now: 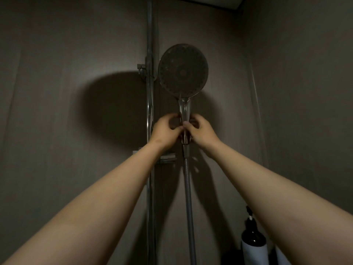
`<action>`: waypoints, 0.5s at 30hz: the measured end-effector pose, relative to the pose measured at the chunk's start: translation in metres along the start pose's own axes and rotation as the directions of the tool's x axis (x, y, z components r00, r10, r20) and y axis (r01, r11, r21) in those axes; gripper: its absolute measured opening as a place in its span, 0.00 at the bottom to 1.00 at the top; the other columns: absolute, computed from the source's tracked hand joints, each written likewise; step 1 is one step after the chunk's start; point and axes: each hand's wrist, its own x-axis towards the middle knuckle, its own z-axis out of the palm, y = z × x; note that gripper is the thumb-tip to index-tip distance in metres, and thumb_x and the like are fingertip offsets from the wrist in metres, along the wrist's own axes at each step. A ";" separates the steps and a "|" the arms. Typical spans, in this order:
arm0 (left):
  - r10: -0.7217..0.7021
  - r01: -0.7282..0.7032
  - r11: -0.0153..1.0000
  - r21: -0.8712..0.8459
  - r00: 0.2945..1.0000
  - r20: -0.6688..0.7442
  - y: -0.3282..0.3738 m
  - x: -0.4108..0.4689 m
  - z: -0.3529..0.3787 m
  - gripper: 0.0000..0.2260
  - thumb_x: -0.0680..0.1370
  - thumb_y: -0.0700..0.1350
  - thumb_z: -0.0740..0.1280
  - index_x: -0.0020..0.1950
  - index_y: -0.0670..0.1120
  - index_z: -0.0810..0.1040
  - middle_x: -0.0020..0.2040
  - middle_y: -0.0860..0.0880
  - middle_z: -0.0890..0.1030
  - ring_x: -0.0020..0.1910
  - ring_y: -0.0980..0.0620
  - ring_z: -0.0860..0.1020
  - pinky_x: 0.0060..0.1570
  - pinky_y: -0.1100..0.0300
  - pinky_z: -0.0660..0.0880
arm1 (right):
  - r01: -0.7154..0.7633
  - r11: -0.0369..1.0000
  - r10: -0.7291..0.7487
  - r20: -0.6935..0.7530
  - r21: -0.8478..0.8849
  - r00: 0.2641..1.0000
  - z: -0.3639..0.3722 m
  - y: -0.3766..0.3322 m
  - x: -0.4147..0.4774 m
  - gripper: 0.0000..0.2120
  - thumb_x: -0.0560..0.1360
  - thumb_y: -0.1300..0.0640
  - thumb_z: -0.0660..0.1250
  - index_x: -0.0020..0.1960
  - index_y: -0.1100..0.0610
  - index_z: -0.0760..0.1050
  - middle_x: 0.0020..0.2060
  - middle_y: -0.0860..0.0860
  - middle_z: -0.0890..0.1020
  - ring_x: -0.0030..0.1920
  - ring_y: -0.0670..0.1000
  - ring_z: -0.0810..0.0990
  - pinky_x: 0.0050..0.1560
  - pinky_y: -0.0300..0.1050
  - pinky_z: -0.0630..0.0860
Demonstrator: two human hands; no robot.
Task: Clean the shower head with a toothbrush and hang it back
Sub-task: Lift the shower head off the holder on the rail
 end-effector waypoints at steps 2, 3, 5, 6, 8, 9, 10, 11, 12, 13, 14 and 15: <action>0.008 -0.008 1.000 -0.007 1.000 0.016 -0.003 -0.003 0.006 0.22 0.77 0.41 0.66 0.71 0.48 0.68 0.58 0.44 0.79 0.50 0.49 0.81 0.46 0.59 0.79 | -0.004 1.000 0.004 -0.010 0.001 1.000 -0.005 0.004 -0.005 0.14 0.78 0.59 0.63 0.62 0.62 0.73 0.54 0.60 0.80 0.56 0.58 0.79 0.61 0.58 0.74; 0.014 -0.013 1.000 -0.020 1.000 0.026 -0.004 -0.005 0.009 0.22 0.77 0.41 0.66 0.70 0.48 0.68 0.56 0.45 0.80 0.49 0.50 0.81 0.45 0.60 0.79 | -0.006 1.000 0.006 -0.017 -0.005 1.000 -0.008 0.006 -0.007 0.14 0.78 0.58 0.63 0.62 0.62 0.72 0.54 0.60 0.80 0.56 0.58 0.79 0.61 0.58 0.75; 0.019 -0.017 0.998 -0.058 0.999 0.042 -0.005 -0.010 0.016 0.21 0.77 0.40 0.66 0.70 0.48 0.68 0.55 0.45 0.80 0.49 0.51 0.81 0.49 0.56 0.80 | -0.026 0.999 0.025 -0.021 -0.031 0.999 -0.013 0.008 -0.014 0.15 0.78 0.57 0.63 0.63 0.60 0.72 0.55 0.59 0.79 0.56 0.57 0.79 0.60 0.59 0.76; 0.019 -0.015 0.997 -0.078 0.999 0.048 -0.005 -0.013 0.019 0.21 0.77 0.39 0.66 0.69 0.47 0.69 0.55 0.45 0.80 0.50 0.51 0.81 0.51 0.54 0.80 | -0.038 0.999 0.037 -0.026 -0.038 0.999 -0.016 0.009 -0.017 0.14 0.78 0.57 0.63 0.62 0.59 0.72 0.54 0.59 0.79 0.55 0.58 0.79 0.59 0.59 0.76; 0.015 -0.006 0.991 -0.134 0.998 0.067 -0.002 -0.020 0.025 0.20 0.77 0.37 0.66 0.68 0.46 0.70 0.53 0.44 0.81 0.49 0.49 0.82 0.52 0.53 0.80 | -0.047 0.998 0.045 -0.042 -0.049 0.998 -0.021 0.010 -0.024 0.12 0.78 0.59 0.62 0.60 0.60 0.73 0.53 0.60 0.80 0.53 0.59 0.80 0.57 0.58 0.77; 0.016 -0.003 0.986 -0.166 0.997 0.078 -0.001 -0.024 0.027 0.19 0.76 0.36 0.66 0.67 0.46 0.71 0.51 0.43 0.81 0.49 0.48 0.82 0.51 0.53 0.80 | -0.046 0.998 0.043 -0.051 -0.053 0.998 -0.024 0.010 -0.027 0.11 0.78 0.59 0.62 0.59 0.60 0.74 0.52 0.61 0.80 0.53 0.59 0.80 0.57 0.57 0.77; 0.017 0.000 0.981 -0.192 0.996 0.087 0.001 -0.027 0.030 0.19 0.76 0.35 0.66 0.66 0.46 0.72 0.50 0.42 0.82 0.48 0.47 0.82 0.50 0.53 0.81 | -0.045 0.997 0.042 -0.060 -0.055 0.997 -0.026 0.010 -0.032 0.09 0.78 0.60 0.62 0.58 0.61 0.74 0.50 0.61 0.80 0.52 0.59 0.80 0.56 0.55 0.78; 0.016 0.004 0.978 -0.208 0.996 0.093 0.001 -0.031 0.032 0.18 0.76 0.35 0.66 0.65 0.45 0.72 0.47 0.42 0.82 0.46 0.47 0.82 0.49 0.53 0.81 | -0.047 0.998 0.043 -0.065 -0.051 0.997 -0.029 0.010 -0.037 0.08 0.78 0.61 0.62 0.56 0.60 0.74 0.49 0.60 0.80 0.51 0.59 0.80 0.55 0.54 0.78; 0.017 0.005 0.976 -0.219 0.995 0.099 0.001 -0.034 0.034 0.18 0.76 0.34 0.66 0.65 0.45 0.73 0.45 0.42 0.82 0.44 0.47 0.82 0.48 0.53 0.81 | -0.055 0.997 0.052 -0.069 -0.046 0.996 -0.031 0.010 -0.042 0.06 0.78 0.61 0.62 0.55 0.58 0.74 0.47 0.58 0.80 0.51 0.59 0.80 0.54 0.53 0.77; 0.021 0.004 0.974 -0.226 0.994 0.109 0.000 -0.037 0.037 0.18 0.76 0.34 0.66 0.65 0.45 0.73 0.41 0.43 0.82 0.41 0.50 0.82 0.46 0.54 0.81 | -0.065 0.997 0.061 -0.076 -0.046 0.995 -0.033 0.010 -0.047 0.06 0.78 0.61 0.62 0.54 0.57 0.74 0.46 0.56 0.79 0.52 0.59 0.79 0.54 0.53 0.77; 0.029 -0.001 0.972 -0.234 0.992 0.119 -0.001 -0.040 0.039 0.18 0.75 0.34 0.66 0.64 0.44 0.73 0.39 0.46 0.81 0.37 0.53 0.81 0.43 0.57 0.81 | -0.077 0.995 0.072 -0.088 -0.056 0.994 -0.035 0.011 -0.053 0.07 0.78 0.61 0.62 0.55 0.58 0.74 0.47 0.55 0.79 0.54 0.60 0.79 0.55 0.53 0.76; 0.039 -0.006 0.970 -0.241 0.990 0.132 -0.001 -0.044 0.042 0.18 0.75 0.34 0.67 0.64 0.45 0.74 0.38 0.47 0.81 0.35 0.57 0.80 0.41 0.60 0.81 | -0.086 0.994 0.080 -0.099 -0.065 0.992 -0.038 0.011 -0.059 0.08 0.78 0.61 0.62 0.57 0.59 0.74 0.48 0.56 0.79 0.55 0.60 0.79 0.56 0.54 0.76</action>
